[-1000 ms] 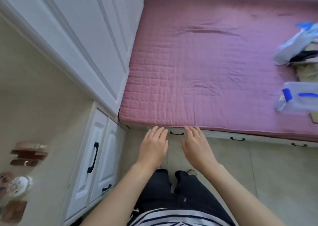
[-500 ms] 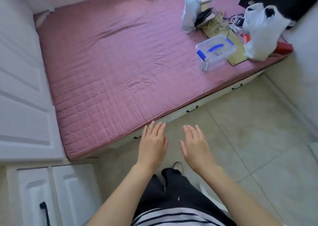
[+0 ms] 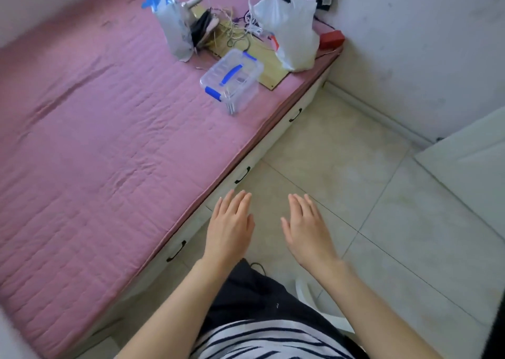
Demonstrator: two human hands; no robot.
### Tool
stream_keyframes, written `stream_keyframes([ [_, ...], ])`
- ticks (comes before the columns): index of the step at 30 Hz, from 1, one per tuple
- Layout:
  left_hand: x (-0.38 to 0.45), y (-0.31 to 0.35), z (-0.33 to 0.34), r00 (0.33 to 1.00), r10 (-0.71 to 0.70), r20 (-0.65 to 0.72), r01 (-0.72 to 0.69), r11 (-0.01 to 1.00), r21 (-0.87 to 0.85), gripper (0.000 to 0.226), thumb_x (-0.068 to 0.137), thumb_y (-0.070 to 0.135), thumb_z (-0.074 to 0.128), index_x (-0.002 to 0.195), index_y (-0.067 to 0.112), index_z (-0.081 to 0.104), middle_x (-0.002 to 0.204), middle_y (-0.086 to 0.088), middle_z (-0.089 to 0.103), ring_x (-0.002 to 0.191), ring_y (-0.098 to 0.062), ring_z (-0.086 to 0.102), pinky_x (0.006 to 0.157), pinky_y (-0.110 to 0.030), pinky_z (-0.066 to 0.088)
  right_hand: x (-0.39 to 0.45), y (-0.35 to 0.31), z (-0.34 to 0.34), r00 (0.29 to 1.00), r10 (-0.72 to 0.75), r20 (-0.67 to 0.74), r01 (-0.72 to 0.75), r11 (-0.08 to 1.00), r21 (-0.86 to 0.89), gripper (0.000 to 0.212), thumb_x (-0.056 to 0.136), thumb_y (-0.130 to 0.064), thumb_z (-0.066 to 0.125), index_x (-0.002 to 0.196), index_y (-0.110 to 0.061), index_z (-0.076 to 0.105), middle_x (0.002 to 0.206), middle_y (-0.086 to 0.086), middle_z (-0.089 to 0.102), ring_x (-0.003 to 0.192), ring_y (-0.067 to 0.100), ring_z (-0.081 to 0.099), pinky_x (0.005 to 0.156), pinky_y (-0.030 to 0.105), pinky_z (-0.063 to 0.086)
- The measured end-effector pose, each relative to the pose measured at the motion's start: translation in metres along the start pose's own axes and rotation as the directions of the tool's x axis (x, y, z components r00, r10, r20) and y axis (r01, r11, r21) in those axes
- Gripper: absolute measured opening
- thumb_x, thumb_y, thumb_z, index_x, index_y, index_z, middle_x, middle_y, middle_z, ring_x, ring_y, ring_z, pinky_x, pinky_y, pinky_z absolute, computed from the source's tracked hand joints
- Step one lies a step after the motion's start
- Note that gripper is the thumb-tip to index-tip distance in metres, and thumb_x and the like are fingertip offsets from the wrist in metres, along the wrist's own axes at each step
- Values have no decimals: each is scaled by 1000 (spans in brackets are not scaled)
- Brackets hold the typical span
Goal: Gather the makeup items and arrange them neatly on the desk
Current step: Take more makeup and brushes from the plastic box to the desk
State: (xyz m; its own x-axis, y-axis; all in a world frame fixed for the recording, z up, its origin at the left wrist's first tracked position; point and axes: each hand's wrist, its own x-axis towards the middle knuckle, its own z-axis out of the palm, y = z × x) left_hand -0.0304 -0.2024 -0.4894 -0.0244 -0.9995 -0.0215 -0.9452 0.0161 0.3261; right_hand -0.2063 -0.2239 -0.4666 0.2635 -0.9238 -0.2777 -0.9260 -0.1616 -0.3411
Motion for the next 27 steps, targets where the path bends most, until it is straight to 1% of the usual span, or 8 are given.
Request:
stream_keyframes([
  [4, 46, 6, 5, 998, 48, 37, -49, 999, 7, 43, 91, 17, 57, 133, 9, 52, 137, -5, 54, 134, -27, 42, 112, -45, 34, 27, 22, -12, 994, 104, -13, -103, 992, 70, 59, 102, -32, 35, 150, -4, 17, 156, 10, 23, 148, 26, 6, 121, 34, 13],
  [7, 86, 8, 7, 997, 69, 47, -68, 998, -7, 42, 90, 16, 57, 132, 9, 53, 138, -6, 53, 135, -28, 41, 114, -44, 30, 54, 36, -23, 990, 141, -15, -140, 987, 76, 59, 102, -34, 33, 151, -5, 15, 157, 10, 21, 148, 26, 5, 121, 35, 12],
  [9, 117, 8, 9, 994, 90, 54, -90, 996, -9, 43, 89, 15, 59, 131, 9, 54, 138, -7, 53, 135, -29, 41, 113, -45, 31, 77, 44, -31, 986, 162, -28, -159, 984, 84, 59, 102, -34, 34, 150, -4, 16, 156, 10, 22, 148, 27, 5, 121, 34, 12],
  [12, 173, 7, 10, 992, 116, 49, -116, 993, -5, 43, 88, 14, 61, 130, 10, 54, 136, -7, 54, 133, -30, 43, 112, -46, 33, 122, 53, -47, 980, 196, -45, -191, 976, 105, 58, 102, -33, 36, 150, -4, 20, 155, 12, 26, 147, 29, 8, 120, 36, 14],
  [15, 232, 8, 5, 990, 135, 37, -135, 991, 1, 42, 86, 12, 64, 127, 10, 56, 133, -6, 57, 130, -30, 46, 111, -46, 34, 169, 60, -67, 979, 197, -42, -192, 976, 102, 57, 102, -32, 34, 150, -5, 19, 155, 11, 25, 147, 28, 8, 121, 35, 12],
  [19, 301, 11, 0, 980, 172, 98, -173, 985, 2, 38, 92, 15, 53, 130, 14, 52, 135, -2, 54, 133, -28, 41, 113, -45, 30, 230, 69, -95, 981, 181, -68, -173, 980, 99, 57, 102, -31, 36, 149, -3, 22, 154, 12, 28, 147, 30, 10, 120, 36, 14],
  [24, 367, 21, -3, 981, 168, 98, -167, 986, -15, 40, 91, 13, 58, 131, 11, 54, 135, -6, 55, 133, -29, 43, 109, -48, 37, 298, 86, -123, 981, 183, -69, -176, 979, 104, 56, 102, -31, 37, 148, -4, 23, 153, 11, 30, 147, 30, 10, 120, 37, 15],
  [27, 400, 23, -3, 988, 117, 101, -116, 993, -19, 40, 92, 15, 58, 131, 10, 54, 135, -6, 55, 133, -30, 43, 108, -49, 37, 333, 100, -135, 985, 163, -52, -157, 982, 102, 56, 102, -31, 37, 149, -4, 23, 153, 11, 29, 147, 30, 10, 120, 37, 14],
])
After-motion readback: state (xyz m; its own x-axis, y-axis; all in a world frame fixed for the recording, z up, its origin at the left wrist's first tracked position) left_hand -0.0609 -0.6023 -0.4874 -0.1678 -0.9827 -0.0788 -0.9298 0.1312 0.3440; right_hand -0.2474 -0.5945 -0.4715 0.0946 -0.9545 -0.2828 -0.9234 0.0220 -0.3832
